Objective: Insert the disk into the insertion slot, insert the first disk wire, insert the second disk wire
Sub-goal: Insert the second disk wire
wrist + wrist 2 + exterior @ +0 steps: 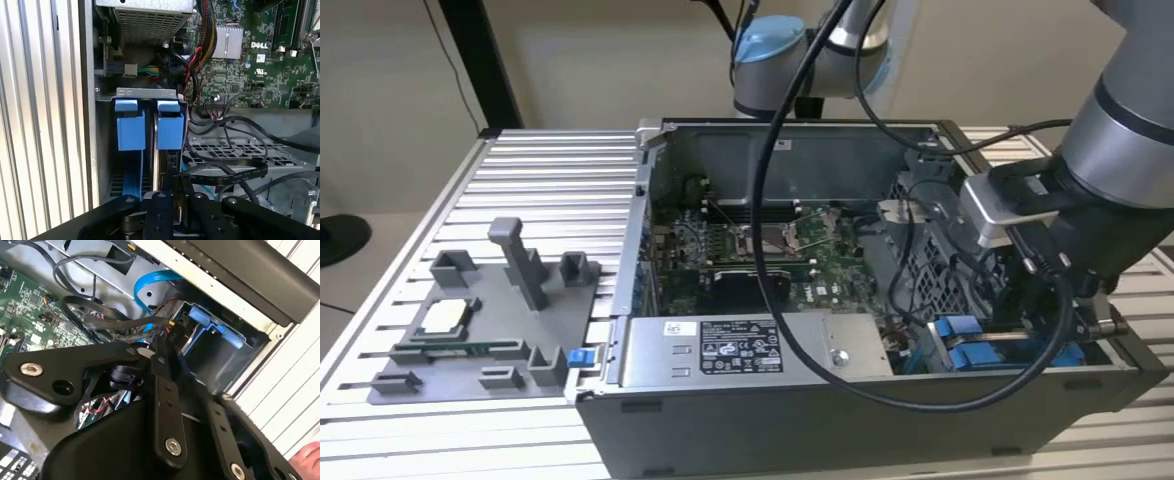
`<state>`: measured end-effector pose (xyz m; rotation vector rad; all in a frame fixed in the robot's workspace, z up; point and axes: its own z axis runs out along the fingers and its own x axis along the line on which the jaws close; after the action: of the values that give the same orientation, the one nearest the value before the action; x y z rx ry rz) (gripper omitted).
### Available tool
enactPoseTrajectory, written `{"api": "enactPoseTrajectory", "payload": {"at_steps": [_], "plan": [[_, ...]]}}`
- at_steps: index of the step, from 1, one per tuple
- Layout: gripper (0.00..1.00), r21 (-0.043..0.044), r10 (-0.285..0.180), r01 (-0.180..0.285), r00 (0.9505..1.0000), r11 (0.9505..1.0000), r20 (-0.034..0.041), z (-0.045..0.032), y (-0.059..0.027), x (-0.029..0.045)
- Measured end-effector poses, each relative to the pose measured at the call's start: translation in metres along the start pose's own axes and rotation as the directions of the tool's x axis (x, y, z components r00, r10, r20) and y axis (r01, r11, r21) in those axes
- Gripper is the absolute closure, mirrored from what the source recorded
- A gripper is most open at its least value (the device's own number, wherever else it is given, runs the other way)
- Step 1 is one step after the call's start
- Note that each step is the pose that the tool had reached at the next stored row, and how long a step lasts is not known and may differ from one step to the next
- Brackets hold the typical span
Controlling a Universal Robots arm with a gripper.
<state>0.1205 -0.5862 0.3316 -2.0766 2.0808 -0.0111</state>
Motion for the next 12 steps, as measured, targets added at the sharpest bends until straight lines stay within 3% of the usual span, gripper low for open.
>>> {"api": "enactPoseTrajectory", "payload": {"at_steps": [12], "plan": [[0.00, -0.0004, 0.001, -0.001, 1.0000, 1.0000, -0.0019, -0.0496, -0.0072, -0.0069]]}}
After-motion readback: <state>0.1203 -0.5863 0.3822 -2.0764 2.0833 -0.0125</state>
